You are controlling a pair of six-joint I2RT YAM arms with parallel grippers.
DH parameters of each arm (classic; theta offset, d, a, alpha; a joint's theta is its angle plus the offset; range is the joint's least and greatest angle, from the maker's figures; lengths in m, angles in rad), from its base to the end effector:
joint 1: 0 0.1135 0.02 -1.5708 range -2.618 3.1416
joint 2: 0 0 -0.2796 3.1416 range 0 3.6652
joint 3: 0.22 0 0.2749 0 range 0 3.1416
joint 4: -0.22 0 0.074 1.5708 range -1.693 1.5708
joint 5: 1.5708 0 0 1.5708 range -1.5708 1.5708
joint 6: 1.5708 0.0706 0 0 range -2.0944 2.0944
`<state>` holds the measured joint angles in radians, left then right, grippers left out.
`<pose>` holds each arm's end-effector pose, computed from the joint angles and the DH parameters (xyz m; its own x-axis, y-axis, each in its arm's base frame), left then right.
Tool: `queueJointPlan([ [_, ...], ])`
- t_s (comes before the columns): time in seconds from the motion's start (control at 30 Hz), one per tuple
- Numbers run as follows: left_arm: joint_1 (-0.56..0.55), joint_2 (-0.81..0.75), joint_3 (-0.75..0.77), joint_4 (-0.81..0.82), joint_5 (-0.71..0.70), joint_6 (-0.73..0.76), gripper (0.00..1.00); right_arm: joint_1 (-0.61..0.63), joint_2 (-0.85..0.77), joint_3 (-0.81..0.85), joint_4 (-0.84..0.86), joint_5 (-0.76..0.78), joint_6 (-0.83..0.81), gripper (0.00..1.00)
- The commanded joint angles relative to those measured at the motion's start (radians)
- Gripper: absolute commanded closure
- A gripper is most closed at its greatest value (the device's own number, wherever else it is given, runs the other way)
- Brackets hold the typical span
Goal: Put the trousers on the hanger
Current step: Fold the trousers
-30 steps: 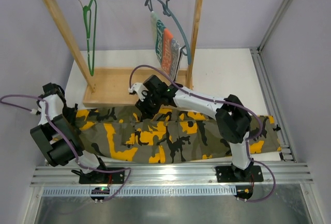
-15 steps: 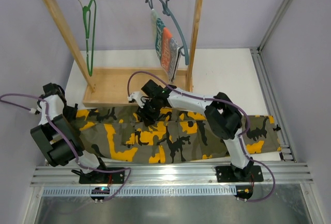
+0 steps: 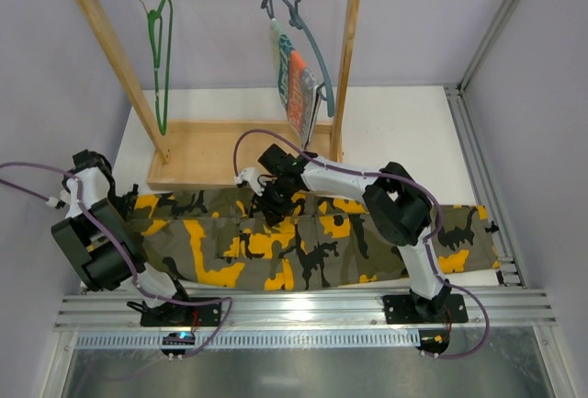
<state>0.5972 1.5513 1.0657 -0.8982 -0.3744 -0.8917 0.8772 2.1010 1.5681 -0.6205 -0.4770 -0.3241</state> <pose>0.2383 0.1933 0.1836 -0.0593 -0.9162 -0.3964 -0.9963 0.0295 0.0810 0.2809 0.3886 0.1451 -0.2986 -0.8016 -0.5179 -0.9465 0.1789 0.2687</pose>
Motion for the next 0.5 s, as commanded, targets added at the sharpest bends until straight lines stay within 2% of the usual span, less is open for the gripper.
queueJointPlan([
  [0.0, 0.007, 0.009, 0.030, -0.004, -0.003, -0.013, 0.94, -0.003, -0.059, -0.031, 0.030, 0.012, -0.001, 0.77],
  [0.03, 0.009, -0.005, 0.031, -0.005, -0.006, -0.016, 0.99, -0.004, -0.076, -0.036, 0.037, 0.023, 0.003, 0.87],
  [0.1, 0.009, -0.020, 0.036, -0.005, -0.012, -0.015, 1.00, -0.003, -0.093, -0.045, 0.051, 0.043, 0.017, 0.96],
  [0.33, 0.009, -0.100, 0.057, 0.004, -0.041, 0.016, 1.00, -0.003, -0.144, -0.077, 0.114, 0.090, 0.062, 0.96],
  [0.47, 0.009, -0.151, 0.059, 0.057, 0.031, 0.037, 1.00, -0.004, -0.170, -0.085, 0.137, 0.184, 0.091, 0.96],
])
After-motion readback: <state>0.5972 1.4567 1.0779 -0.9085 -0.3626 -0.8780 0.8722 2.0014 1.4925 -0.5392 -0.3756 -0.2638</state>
